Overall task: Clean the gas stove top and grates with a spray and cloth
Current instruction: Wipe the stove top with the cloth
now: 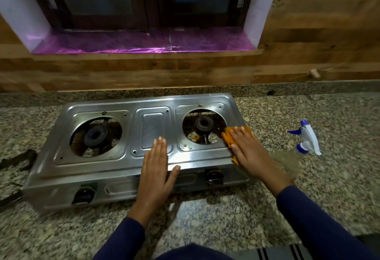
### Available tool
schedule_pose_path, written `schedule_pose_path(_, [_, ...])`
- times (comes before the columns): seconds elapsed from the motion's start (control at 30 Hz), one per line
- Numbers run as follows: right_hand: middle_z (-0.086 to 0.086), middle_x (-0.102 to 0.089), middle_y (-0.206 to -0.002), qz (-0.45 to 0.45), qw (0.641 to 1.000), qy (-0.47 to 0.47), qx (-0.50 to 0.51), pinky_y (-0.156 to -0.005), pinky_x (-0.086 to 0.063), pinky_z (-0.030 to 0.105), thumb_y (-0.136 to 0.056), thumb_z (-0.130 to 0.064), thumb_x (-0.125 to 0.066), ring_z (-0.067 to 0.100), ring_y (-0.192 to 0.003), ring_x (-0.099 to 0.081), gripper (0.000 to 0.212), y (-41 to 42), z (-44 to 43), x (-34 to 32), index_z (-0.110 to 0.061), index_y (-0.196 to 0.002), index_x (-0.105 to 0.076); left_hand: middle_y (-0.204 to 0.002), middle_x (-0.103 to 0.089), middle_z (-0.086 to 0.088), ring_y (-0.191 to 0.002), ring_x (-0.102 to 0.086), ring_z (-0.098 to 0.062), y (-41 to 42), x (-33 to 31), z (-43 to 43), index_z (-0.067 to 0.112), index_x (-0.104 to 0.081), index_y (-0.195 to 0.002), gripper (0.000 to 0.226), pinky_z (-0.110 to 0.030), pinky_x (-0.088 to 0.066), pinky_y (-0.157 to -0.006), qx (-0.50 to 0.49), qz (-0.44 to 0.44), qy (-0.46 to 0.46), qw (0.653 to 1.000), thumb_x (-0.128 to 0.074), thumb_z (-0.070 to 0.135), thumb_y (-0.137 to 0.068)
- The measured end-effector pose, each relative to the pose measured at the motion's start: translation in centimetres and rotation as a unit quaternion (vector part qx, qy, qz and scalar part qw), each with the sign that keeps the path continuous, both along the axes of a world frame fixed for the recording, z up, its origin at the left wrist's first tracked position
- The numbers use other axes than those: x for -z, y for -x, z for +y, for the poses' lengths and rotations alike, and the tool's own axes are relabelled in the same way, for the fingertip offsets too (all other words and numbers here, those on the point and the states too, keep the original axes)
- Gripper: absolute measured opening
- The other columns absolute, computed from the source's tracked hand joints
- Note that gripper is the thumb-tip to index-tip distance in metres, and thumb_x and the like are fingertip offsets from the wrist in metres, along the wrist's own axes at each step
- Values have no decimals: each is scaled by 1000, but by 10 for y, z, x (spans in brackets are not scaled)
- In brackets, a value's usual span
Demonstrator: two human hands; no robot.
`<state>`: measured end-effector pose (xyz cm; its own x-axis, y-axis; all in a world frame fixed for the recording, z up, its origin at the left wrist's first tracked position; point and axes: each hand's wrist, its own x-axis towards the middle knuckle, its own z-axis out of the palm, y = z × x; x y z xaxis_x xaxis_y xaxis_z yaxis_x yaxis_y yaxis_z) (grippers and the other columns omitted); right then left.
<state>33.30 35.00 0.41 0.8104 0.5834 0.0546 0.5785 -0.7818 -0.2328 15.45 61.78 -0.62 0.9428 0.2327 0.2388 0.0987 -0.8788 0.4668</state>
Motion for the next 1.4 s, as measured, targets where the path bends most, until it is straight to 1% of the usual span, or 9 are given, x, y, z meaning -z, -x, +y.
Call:
schedule_pose_path(0.13, [9, -34, -158, -25, 994, -19, 102, -124, -11, 41, -96, -48, -13, 24, -148, -26, 70, 27, 34, 3, -10, -152, -33, -168, -2, 0, -154, 2, -12, 24, 3, 36, 17, -5, -159, 78, -45, -11, -125, -28, 14, 8, 999, -13, 65, -98])
schedule_pose_path(0.3, [10, -38, -156, -17, 998, -47, 42, -124, -12, 42, -97, -46, -17, 24, -146, -30, 68, 77, 103, 3, -9, -151, -35, -165, -11, 0, -154, -8, -14, 51, 8, 79, 15, -13, -159, 73, -43, -15, -124, -70, 8, 3, 997, -20, 58, -100])
schedule_pose_path(0.47, [15, -34, -157, 11, 999, -45, 1, -124, -8, 46, -95, -42, -27, 30, -147, -27, 68, 117, 230, 6, -4, -152, -30, -163, -24, -10, -152, -17, -24, 80, 5, 142, 9, -24, -156, 71, -48, -16, -123, -151, 11, -24, 988, -27, 51, -98])
schedule_pose_path(0.57, [16, -23, -161, 38, 997, -48, 44, -123, -6, 49, -95, -40, -27, 31, -149, -18, 69, 107, 286, 4, -5, -154, -21, -161, -27, -17, -151, -19, -30, 99, 3, 188, 4, -26, -154, 73, -53, -16, -122, -221, 48, -53, 973, -25, 51, -98])
schedule_pose_path(0.67, [18, -25, -159, 16, 992, -43, 116, -122, -8, 52, -98, -38, -33, 33, -148, -19, 65, 77, 327, 5, -4, -153, -23, -162, -25, -16, -152, -17, -30, 125, 7, 236, 4, -24, -154, 76, -55, -18, -121, -265, 69, -46, 961, -21, 55, -98])
schedule_pose_path(0.8, [20, -34, -154, -5, 989, -17, 146, -118, -17, 55, -98, -38, -36, 37, -142, -28, 64, 30, 359, 0, 0, -149, -28, -165, -18, -5, -153, -11, -17, 145, 10, 261, 12, -21, -157, 73, -46, -14, -124, -222, 47, -2, 974, -25, 55, -99])
schedule_pose_path(0.93, [20, -25, -159, -1, 994, 6, 107, -119, -11, 53, -102, -38, -32, 36, -147, -20, 62, 0, 406, -2, -1, -152, -24, -167, -5, 5, -153, 2, -6, 149, 10, 269, 22, -8, -159, 71, -37, -7, -125, -184, 45, 36, 981, -25, 58, -100])
schedule_pose_path(1.13, [9, -9, -166, 41, 998, 29, -44, -121, 3, 44, -106, -42, -21, 24, -153, -3, 60, -7, 494, -2, -11, -157, -14, -167, 2, 4, -153, 6, -7, 155, 17, 284, 22, 2, -159, 71, -34, -4, -125, -132, 62, 20, 989, -20, 58, -103])
schedule_pose_path(1.4, [8, -5, -166, 55, 984, 44, -162, -123, 0, 45, -106, -41, -26, 22, -153, -2, 61, 48, 564, -12, -12, -158, -9, -167, 9, 7, -152, 10, -5, 157, 17, 293, 24, 7, -158, 73, -32, 0, -125, -91, 57, 74, 991, -24, 58, -101])
